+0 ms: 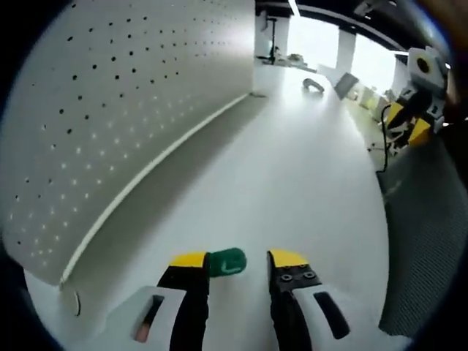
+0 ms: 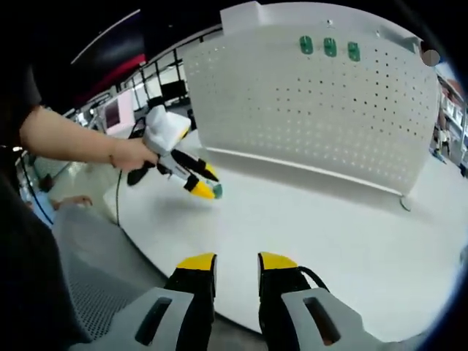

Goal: Insert the hook assembly into the mounting plate slot until the hook locks in place.

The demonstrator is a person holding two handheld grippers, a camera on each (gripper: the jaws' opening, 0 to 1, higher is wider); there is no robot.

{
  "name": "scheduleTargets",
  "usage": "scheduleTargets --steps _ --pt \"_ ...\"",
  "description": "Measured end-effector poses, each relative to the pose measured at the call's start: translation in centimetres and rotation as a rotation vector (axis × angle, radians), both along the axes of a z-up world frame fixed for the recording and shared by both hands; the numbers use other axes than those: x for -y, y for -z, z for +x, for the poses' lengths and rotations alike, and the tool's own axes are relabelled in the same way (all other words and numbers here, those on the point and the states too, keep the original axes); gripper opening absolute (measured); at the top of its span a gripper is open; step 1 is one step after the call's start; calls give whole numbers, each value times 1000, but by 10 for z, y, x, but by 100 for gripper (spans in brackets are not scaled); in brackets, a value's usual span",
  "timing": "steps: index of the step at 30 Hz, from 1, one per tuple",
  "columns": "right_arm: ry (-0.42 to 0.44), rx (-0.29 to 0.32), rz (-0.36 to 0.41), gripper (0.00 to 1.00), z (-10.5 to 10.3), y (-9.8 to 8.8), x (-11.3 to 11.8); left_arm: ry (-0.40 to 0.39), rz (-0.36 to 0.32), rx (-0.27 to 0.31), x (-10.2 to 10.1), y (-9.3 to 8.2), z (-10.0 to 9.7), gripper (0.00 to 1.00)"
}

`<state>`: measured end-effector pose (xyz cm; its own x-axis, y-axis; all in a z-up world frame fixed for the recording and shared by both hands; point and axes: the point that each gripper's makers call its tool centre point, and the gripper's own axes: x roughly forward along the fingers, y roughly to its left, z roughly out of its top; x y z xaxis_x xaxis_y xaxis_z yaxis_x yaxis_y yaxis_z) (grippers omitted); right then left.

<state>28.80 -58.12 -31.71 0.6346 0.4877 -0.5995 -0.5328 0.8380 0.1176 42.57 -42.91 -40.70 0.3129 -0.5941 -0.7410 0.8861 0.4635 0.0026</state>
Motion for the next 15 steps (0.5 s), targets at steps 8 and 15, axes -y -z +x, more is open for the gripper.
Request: scheduleTargets --steps 8,15 --pt "3 -11 3 21 0 4 -2 69 75 43 -5 3 -2 28" --pt "7 -18 6 21 0 6 -1 121 135 91 -10 2 5 23"
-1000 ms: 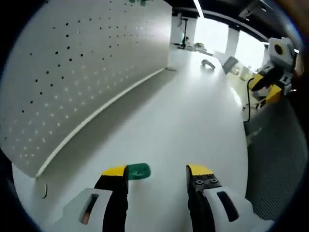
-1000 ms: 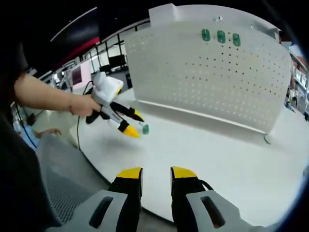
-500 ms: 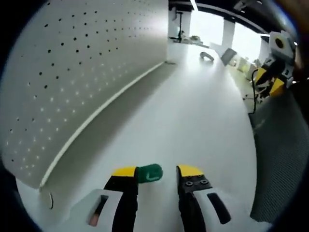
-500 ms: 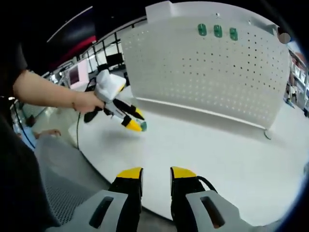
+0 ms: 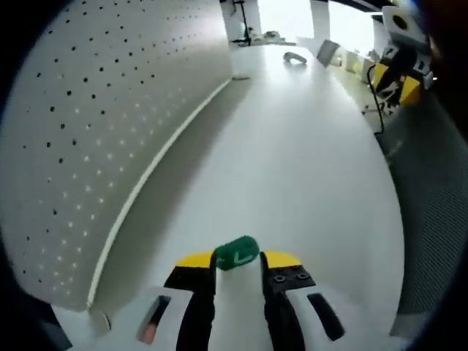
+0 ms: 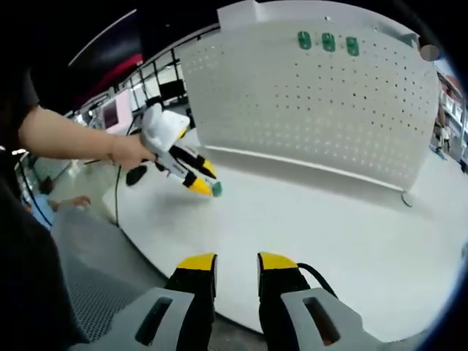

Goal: Insert the hook assembly into the mounting plate slot until the hook locks in place.

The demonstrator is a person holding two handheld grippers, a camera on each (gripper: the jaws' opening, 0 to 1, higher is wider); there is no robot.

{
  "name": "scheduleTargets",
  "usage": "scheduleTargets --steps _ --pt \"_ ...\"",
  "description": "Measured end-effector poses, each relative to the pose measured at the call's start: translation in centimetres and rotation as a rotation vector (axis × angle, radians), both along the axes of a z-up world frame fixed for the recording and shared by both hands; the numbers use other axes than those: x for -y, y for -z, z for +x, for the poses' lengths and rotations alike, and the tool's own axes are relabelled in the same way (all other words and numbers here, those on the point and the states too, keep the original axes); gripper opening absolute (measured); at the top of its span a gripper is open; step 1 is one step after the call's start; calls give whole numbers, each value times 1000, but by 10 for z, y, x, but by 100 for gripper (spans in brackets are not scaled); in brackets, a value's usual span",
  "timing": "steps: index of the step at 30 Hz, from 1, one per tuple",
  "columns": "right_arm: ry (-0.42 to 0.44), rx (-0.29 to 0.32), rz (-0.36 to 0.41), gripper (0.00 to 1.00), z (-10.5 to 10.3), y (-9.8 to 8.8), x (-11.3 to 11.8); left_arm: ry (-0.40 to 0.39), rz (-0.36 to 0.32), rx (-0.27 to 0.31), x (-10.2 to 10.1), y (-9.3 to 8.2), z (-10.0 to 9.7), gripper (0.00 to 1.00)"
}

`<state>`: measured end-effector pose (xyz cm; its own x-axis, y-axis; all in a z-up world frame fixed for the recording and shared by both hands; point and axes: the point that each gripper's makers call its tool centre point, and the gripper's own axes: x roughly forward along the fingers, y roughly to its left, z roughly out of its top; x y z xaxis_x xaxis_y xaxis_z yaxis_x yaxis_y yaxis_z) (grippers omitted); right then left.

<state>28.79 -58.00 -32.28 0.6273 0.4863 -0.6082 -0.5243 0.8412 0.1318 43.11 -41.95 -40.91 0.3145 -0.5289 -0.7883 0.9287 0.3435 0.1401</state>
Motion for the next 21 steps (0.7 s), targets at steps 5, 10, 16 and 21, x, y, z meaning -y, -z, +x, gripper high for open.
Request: scheduleTargets --steps 5,10,16,21 --pt "10 -6 2 20 0 2 3 30 6 17 3 -4 1 17" --pt "11 -11 2 20 1 3 3 40 -8 14 8 -6 1 11" --pt "6 -9 7 20 1 2 0 78 23 51 15 -9 1 10" --pt "6 -9 7 20 1 3 -1 39 -1 44 14 -12 5 9"
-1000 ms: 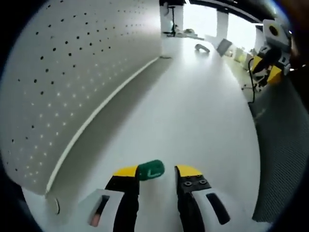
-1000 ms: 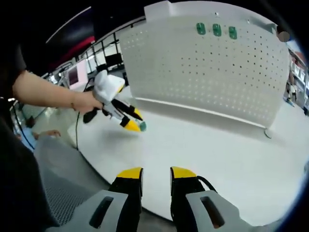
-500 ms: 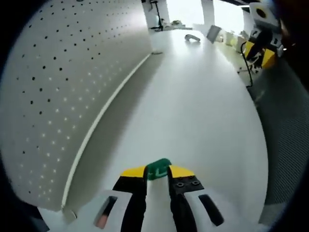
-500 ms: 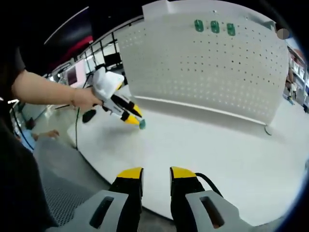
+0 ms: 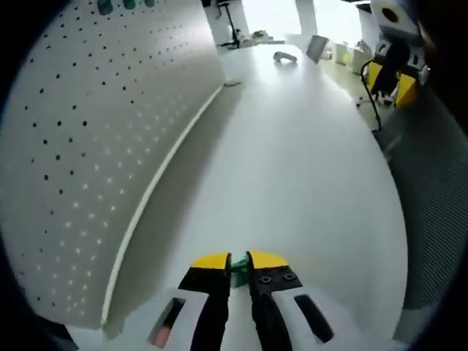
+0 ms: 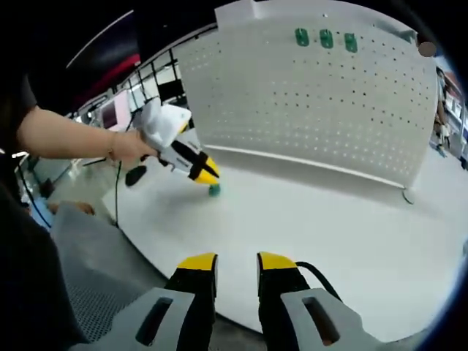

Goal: Insert the hook assembly into the mounting plate slot until the hook locks in place.

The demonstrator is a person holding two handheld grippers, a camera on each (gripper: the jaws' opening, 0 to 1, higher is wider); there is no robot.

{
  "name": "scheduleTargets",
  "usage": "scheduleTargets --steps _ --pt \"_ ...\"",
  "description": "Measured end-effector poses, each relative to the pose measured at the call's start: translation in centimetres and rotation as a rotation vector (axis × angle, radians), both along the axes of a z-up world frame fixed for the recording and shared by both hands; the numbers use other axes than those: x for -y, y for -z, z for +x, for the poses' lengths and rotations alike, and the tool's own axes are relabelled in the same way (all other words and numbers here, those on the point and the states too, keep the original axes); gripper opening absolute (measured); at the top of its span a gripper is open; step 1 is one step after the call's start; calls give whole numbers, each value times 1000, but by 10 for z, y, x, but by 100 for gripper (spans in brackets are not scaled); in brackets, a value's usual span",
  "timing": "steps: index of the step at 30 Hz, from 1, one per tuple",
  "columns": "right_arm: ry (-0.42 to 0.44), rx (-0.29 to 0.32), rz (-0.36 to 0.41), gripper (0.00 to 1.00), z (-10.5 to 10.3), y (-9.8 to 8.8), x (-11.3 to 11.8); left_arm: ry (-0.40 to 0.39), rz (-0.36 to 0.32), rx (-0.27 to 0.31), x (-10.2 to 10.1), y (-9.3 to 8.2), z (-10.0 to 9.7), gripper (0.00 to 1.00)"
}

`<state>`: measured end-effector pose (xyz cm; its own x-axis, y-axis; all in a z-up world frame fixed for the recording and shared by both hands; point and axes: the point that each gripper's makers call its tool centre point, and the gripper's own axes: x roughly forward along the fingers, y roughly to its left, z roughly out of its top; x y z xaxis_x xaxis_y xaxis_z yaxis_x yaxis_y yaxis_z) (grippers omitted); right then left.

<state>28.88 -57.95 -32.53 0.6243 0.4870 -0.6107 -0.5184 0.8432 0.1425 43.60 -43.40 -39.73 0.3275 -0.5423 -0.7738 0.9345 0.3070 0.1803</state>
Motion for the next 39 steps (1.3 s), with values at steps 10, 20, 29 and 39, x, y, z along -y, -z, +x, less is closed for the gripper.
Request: scheduleTargets --steps 10,20,29,39 --pt "2 -1 4 20 -1 0 -1 -105 -55 -33 -7 -9 4 3" --pt "-7 6 3 20 -1 -1 -2 -141 -70 -67 -6 -11 -3 2" --pt "-8 8 3 20 0 -1 -2 -168 -92 -79 -5 -18 -8 1" --pt "-15 19 5 20 -1 -4 -5 -142 -60 -75 -5 -24 -18 1"
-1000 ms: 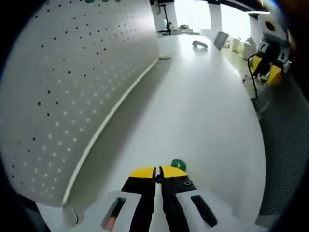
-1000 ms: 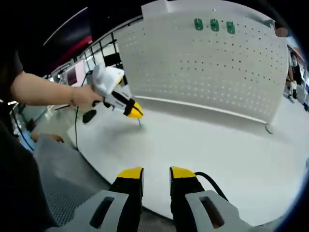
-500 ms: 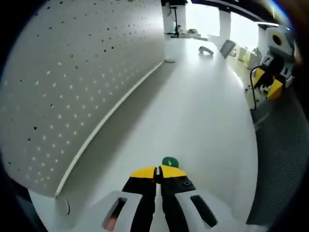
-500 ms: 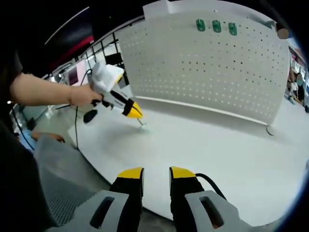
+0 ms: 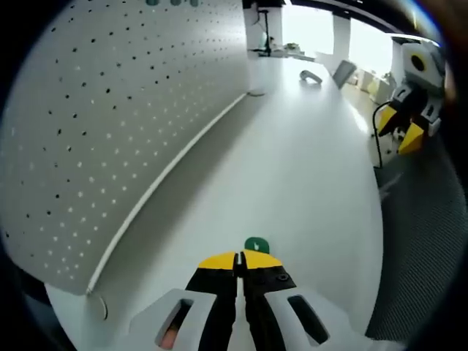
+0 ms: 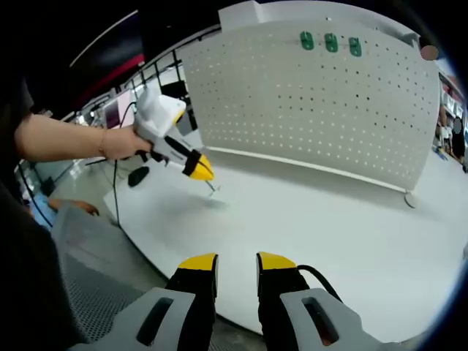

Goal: Insert the hook assembly into the mounting plate slot until the hook locks in place.

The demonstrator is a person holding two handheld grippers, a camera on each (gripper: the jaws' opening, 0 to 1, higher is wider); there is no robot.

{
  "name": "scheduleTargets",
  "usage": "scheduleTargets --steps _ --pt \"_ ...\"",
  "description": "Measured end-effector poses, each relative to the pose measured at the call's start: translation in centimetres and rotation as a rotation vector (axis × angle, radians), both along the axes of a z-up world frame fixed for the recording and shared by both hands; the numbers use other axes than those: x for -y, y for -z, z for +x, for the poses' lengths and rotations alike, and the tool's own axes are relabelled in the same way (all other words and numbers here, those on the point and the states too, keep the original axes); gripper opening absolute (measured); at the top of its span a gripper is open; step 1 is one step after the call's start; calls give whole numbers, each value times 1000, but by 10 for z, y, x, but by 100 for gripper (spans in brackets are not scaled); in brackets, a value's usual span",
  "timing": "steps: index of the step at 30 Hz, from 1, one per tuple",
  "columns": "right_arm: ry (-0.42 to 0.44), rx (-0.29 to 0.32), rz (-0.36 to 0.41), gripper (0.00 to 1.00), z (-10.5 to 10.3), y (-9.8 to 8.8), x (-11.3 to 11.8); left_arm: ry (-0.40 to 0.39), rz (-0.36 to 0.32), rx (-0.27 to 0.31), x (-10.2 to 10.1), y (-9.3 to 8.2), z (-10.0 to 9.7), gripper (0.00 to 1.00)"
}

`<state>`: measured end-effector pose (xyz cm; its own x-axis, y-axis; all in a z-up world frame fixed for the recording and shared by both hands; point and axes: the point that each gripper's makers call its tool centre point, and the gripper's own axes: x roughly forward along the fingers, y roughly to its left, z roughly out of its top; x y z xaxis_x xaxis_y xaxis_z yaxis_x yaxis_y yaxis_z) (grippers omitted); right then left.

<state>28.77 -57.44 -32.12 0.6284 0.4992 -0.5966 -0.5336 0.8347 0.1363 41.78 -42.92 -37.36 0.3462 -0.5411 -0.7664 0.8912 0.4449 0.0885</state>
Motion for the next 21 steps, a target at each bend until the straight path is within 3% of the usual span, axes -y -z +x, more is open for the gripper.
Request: scheduleTargets --steps 3,4,6,13,21 --pt "0 2 0 20 0 -1 0 -13 -20 10 1 -10 0 1" --pt "1 3 2 20 0 -1 0 -51 -76 -7 5 -18 0 1" --pt "0 6 2 20 0 -2 1 -103 -125 -21 7 -28 2 1" --pt "3 17 9 20 1 -5 0 -142 -83 17 4 -55 -2 1" --pt "-14 35 20 20 3 -11 -6 -206 -118 5 9 -82 -18 1"
